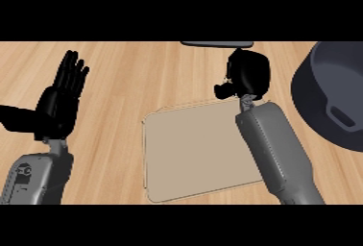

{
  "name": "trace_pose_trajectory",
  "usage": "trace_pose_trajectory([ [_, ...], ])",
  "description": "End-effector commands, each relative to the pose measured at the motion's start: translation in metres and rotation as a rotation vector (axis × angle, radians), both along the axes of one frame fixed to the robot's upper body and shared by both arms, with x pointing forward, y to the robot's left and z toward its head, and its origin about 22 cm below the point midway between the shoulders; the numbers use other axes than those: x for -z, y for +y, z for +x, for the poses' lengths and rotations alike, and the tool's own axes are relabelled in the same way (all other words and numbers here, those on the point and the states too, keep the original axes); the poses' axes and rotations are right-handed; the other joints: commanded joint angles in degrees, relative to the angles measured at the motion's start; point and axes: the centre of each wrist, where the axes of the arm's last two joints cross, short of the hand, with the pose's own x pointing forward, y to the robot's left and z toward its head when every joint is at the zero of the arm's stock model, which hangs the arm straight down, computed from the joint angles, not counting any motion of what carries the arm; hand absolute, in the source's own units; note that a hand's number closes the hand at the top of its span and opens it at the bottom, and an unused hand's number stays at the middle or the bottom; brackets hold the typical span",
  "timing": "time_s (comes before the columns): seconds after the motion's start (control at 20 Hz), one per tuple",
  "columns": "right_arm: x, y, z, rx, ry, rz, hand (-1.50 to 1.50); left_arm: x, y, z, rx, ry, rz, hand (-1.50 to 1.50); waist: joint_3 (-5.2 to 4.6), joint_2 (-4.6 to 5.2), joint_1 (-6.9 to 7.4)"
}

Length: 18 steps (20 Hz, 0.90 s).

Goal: Pick the cupcake from the tray and place it in the pot

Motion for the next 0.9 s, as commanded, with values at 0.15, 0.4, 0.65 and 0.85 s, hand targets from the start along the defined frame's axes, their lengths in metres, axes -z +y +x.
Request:
trace_pose_trajectory([
  [0.15,-0.052,0.034,0.016,0.385,-0.3,-0.01,1.5,0.0,-0.002,0.002,-0.011,0.008,0.005,0.0,0.1,-0.12,-0.78],
  [0.4,-0.066,0.007,0.032,0.519,-0.387,-0.016,1.5,-0.002,0.004,-0.005,-0.031,-0.002,0.01,0.0,0.18,-0.25,-2.14],
  [0.65,-0.069,-0.046,0.028,0.558,-0.313,-0.047,1.5,0.006,0.009,0.001,-0.05,0.008,0.009,0.0,0.19,-0.4,-3.28],
  [0.85,-0.06,-0.071,0.008,0.605,-0.253,-0.047,1.5,-0.009,0.022,-0.004,-0.072,0.004,0.002,0.0,0.19,-0.64,-3.53],
])
